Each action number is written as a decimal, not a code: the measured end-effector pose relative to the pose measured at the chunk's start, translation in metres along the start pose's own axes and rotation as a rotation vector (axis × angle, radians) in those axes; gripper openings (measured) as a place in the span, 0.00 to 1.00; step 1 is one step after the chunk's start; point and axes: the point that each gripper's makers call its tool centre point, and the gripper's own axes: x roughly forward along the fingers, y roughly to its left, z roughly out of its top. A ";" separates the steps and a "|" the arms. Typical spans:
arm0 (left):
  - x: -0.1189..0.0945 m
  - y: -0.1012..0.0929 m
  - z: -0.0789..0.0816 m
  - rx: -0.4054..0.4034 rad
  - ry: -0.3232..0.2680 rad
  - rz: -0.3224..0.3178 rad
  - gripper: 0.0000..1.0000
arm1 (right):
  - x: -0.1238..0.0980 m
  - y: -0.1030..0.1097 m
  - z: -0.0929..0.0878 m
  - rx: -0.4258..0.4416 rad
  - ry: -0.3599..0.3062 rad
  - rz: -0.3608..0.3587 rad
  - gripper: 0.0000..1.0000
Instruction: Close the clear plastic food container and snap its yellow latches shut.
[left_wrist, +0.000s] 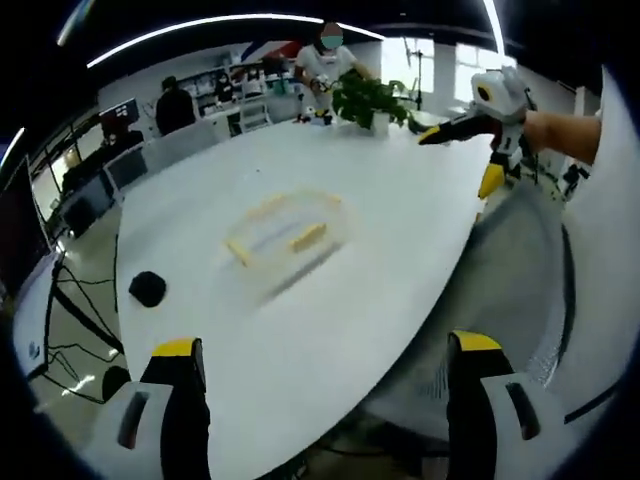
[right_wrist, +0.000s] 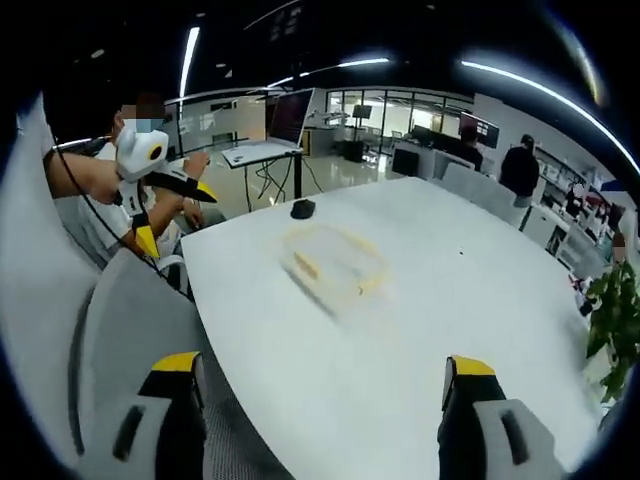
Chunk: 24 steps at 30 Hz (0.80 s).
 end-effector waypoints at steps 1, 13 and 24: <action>-0.003 0.002 -0.002 -0.004 0.000 0.009 0.99 | -0.003 0.000 -0.003 0.014 0.001 0.000 0.99; -0.012 0.003 -0.001 -0.013 -0.012 0.040 0.99 | -0.015 -0.002 -0.007 0.057 -0.019 -0.023 0.99; -0.014 0.008 -0.002 -0.010 -0.004 0.041 0.98 | -0.014 0.003 -0.009 0.078 -0.023 -0.015 0.99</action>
